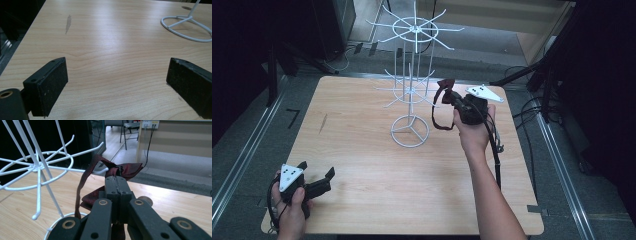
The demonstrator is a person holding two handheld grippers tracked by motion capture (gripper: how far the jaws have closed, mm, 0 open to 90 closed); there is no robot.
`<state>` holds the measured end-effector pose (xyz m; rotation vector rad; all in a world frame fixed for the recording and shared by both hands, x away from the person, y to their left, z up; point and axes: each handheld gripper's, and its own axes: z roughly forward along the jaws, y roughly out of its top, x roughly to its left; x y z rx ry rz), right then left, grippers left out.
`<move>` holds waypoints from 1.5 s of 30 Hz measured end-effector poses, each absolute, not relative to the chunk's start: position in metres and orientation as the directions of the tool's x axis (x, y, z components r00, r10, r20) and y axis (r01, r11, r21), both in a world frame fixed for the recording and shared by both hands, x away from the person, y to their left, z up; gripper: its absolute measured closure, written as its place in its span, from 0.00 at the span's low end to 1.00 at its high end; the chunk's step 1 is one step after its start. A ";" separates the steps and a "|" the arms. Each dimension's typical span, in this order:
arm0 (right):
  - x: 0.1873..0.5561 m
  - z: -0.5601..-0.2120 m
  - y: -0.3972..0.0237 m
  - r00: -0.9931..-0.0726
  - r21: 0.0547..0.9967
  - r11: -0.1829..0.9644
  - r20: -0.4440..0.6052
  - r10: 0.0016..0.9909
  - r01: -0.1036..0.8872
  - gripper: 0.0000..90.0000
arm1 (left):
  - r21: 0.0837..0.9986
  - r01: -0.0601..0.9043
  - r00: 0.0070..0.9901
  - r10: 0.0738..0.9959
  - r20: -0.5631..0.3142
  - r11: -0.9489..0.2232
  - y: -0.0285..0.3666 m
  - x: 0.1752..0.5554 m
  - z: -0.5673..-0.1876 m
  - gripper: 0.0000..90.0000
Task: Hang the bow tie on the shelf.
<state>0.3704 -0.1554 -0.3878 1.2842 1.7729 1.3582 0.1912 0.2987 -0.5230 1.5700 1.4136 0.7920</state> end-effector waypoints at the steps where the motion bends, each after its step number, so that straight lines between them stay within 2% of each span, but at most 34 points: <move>1: 0.371 -0.390 -0.155 -0.387 0.935 0.027 0.120 0.914 0.354 1.00 | 0.898 0.440 0.158 0.984 -0.087 0.009 0.299 0.191 -0.523 0.04; 23: 0.381 -0.416 -0.135 -0.388 0.917 0.002 0.166 0.907 0.399 1.00 | 0.899 0.438 0.160 0.983 -0.088 0.009 0.299 0.191 -0.523 0.04; 35: 0.386 -0.431 -0.130 -0.421 0.903 0.007 0.193 0.886 0.429 1.00 | 0.899 0.438 0.160 0.983 -0.088 0.009 0.298 0.191 -0.523 0.04; 45: 0.385 -0.440 -0.137 -0.431 0.894 -0.016 0.232 0.872 0.448 0.98 | 0.898 0.440 0.163 0.983 -0.085 0.005 0.299 0.191 -0.523 0.04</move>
